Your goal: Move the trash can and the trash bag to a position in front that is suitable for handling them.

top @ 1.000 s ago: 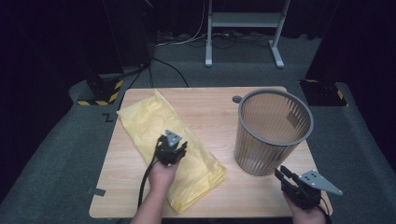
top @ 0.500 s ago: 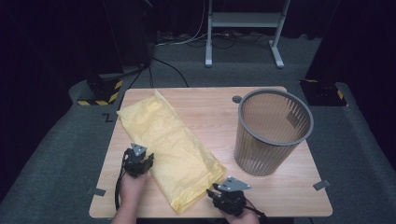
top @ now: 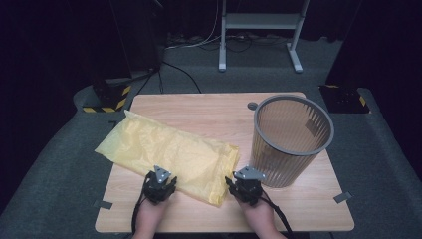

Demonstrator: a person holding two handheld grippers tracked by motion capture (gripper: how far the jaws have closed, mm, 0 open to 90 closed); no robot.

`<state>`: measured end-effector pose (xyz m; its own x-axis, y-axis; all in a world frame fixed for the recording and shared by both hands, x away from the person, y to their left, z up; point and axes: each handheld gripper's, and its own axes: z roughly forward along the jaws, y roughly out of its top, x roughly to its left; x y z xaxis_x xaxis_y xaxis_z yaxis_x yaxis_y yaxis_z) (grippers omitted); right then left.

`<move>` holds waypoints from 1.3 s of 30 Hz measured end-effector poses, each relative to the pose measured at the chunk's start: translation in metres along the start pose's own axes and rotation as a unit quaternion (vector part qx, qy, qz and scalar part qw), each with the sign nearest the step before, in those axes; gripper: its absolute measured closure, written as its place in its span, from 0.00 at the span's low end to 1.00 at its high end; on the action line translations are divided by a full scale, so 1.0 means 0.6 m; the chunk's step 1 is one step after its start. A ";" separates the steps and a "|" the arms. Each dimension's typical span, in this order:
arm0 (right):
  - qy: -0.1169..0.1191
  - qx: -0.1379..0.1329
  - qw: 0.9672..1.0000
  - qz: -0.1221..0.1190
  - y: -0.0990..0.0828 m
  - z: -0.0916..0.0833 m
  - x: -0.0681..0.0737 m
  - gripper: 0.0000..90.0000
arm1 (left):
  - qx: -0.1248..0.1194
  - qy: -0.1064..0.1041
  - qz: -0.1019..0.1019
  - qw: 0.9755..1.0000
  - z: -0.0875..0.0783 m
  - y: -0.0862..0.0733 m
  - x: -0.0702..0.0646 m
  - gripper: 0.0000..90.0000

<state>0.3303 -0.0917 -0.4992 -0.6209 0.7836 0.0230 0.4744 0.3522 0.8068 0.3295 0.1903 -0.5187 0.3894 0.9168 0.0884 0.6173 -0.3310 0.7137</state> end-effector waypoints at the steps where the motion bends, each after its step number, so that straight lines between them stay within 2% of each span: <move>1: 0.024 -0.003 1.000 -0.006 -0.016 -0.022 0.022 0.63 | -0.001 -0.008 0.011 1.000 0.005 0.008 -0.023 0.71; 2: 0.024 -0.003 1.000 -0.006 -0.016 -0.022 0.022 0.63 | -0.001 -0.008 0.011 1.000 0.005 0.008 -0.023 0.71; 3: 0.048 0.010 0.999 -0.007 -0.036 -0.030 0.042 0.61 | -0.009 -0.010 0.014 1.000 0.010 0.011 -0.036 0.71; 4: 0.048 0.010 0.999 -0.007 -0.036 -0.030 0.042 0.61 | -0.009 -0.010 0.014 1.000 0.010 0.011 -0.036 0.71; 5: 0.058 0.019 0.998 -0.010 -0.046 -0.028 0.050 0.61 | -0.010 -0.011 0.011 1.000 0.011 0.012 -0.038 0.71; 6: 0.058 0.037 0.997 -0.031 -0.056 -0.014 0.062 0.63 | -0.010 -0.017 0.004 1.000 0.011 0.012 -0.039 0.71; 7: 0.050 0.041 0.997 -0.038 -0.057 -0.004 0.062 0.63 | -0.008 -0.023 0.000 1.000 0.011 0.013 -0.038 0.68; 8: 0.050 0.041 0.997 -0.038 -0.057 -0.004 0.062 0.67 | -0.005 -0.023 0.001 1.000 0.009 0.013 -0.037 0.68; 9: 0.040 0.033 0.998 -0.040 -0.056 0.002 0.059 0.71 | -0.005 -0.015 0.005 1.000 0.003 0.012 -0.034 0.65; 10: 0.035 0.036 0.998 -0.037 -0.049 0.008 0.054 0.71 | -0.011 -0.006 0.008 1.000 -0.005 0.012 -0.027 0.64; 11: 0.028 0.037 0.998 -0.039 -0.043 0.017 0.047 0.72 | -0.020 0.004 0.002 1.000 -0.013 0.011 -0.013 0.63; 12: 0.015 0.038 0.998 -0.046 -0.036 0.026 0.040 0.73 | -0.027 0.017 -0.012 0.999 -0.021 0.011 0.005 0.61; 13: -0.009 0.042 0.999 -0.024 -0.017 0.048 0.014 0.73 | -0.031 0.039 -0.025 0.998 -0.029 0.011 0.028 0.56; 14: -0.009 0.042 0.999 -0.024 -0.017 0.048 0.014 0.73 | -0.037 0.055 -0.039 0.997 -0.035 0.010 0.054 0.56; 15: -0.041 0.050 0.998 -0.005 0.003 0.068 -0.014 0.73 | -0.040 0.065 -0.057 0.996 -0.039 0.008 0.079 0.56; 16: -0.055 0.052 0.997 0.001 0.009 0.074 -0.022 0.72 | -0.035 0.082 -0.066 0.994 -0.039 0.006 0.104 0.56; 17: -0.058 0.046 0.997 0.002 0.013 0.074 -0.024 0.71 | -0.027 0.101 -0.069 0.992 -0.036 0.004 0.125 0.56; 18: -0.051 0.034 0.998 0.007 0.017 0.069 -0.021 0.71 | -0.008 0.126 -0.083 0.989 -0.020 -0.004 0.161 0.56; 19: -0.051 0.034 0.998 0.007 0.017 0.069 -0.021 0.71 | -0.008 0.126 -0.083 0.989 -0.020 -0.004 0.161 0.57; 21: -0.033 0.015 0.999 0.002 0.019 0.058 -0.004 0.69 | 0.020 0.120 -0.091 0.988 -0.003 -0.012 0.180 0.59; 22: -0.020 0.014 1.000 0.000 0.019 0.057 0.007 0.68 | 0.031 0.111 -0.089 0.989 0.003 -0.016 0.181 0.63; 23: -0.007 0.015 1.000 -0.002 0.019 0.058 0.017 0.67 | 0.013 0.100 -0.094 0.991 0.003 -0.021 0.176 0.69; 24: 0.006 0.017 1.000 0.003 0.018 0.062 0.027 0.66 | 0.009 0.093 -0.090 0.992 0.001 -0.024 0.169 0.76; 27: 0.043 0.026 0.999 0.007 0.013 0.074 0.059 0.64 | 0.001 0.084 -0.061 0.995 -0.009 -0.033 0.135 0.84; 30: 0.050 0.040 0.998 -0.005 0.010 0.086 0.079 0.66 | -0.011 0.058 -0.061 0.996 -0.024 -0.046 0.097 0.87; 32: 0.039 0.040 0.998 0.000 0.015 0.096 0.071 0.70 | -0.010 0.043 -0.044 0.998 -0.033 -0.050 0.067 0.87; 33: 0.020 0.042 0.999 0.008 0.027 0.109 0.050 0.71 | -0.005 0.018 -0.039 0.999 -0.041 -0.050 0.041 0.85; 34: 0.020 0.042 0.999 0.008 0.027 0.109 0.050 0.71 | -0.005 0.018 -0.039 0.999 -0.041 -0.050 0.041 0.80; 35: 0.004 0.041 0.999 0.008 0.034 0.118 0.035 0.71 | -0.007 0.011 -0.032 0.999 -0.045 -0.050 0.030 0.80; 36: -0.032 0.041 0.998 0.020 0.047 0.134 0.003 0.72 | -0.013 0.011 -0.023 1.000 -0.053 -0.050 0.021 0.72; 37: -0.032 0.041 0.998 0.020 0.047 0.134 0.003 0.72 | -0.023 0.023 -0.015 0.999 -0.064 -0.049 0.017 0.72; 38: -0.060 0.047 0.997 0.029 0.057 0.141 -0.018 0.70 | -0.039 0.042 -0.012 0.998 -0.079 -0.048 0.022 0.63; 39: -0.056 0.041 0.997 0.031 0.059 0.134 -0.020 0.70 | -0.060 0.058 -0.029 0.996 -0.097 -0.049 0.033 0.59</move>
<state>0.4047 -0.0477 -0.5181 -0.5177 0.8556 0.0007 0.5615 0.3392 0.7548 0.2795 0.2308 -0.4976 0.2695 0.9556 0.1190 0.5484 -0.2539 0.7967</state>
